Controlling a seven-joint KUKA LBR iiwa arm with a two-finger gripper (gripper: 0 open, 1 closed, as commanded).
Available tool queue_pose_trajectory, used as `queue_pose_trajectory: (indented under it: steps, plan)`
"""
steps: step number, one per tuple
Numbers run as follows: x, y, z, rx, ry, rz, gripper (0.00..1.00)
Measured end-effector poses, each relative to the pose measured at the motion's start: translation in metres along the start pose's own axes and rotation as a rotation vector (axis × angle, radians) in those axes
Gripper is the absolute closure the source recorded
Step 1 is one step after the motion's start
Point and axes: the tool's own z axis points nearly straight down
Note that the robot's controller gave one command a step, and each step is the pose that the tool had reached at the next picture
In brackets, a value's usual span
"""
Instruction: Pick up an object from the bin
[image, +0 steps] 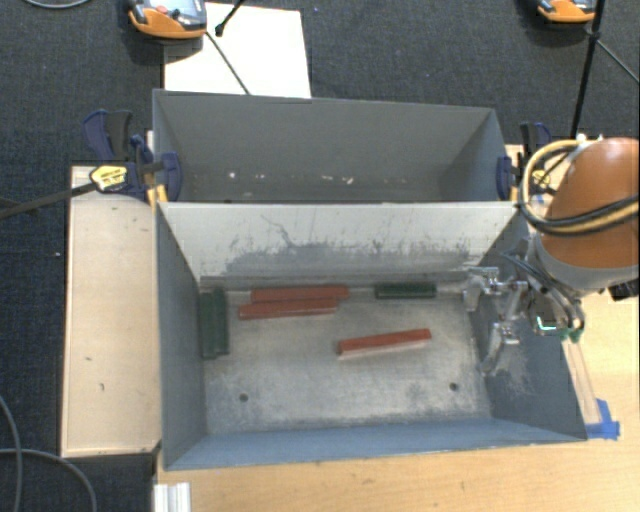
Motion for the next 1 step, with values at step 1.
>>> queue_pose_trajectory:
  steps: [1]
  plan:
    - [-0.0017,0.0002,-0.0037,0.001,-0.007,-0.003,0.00]
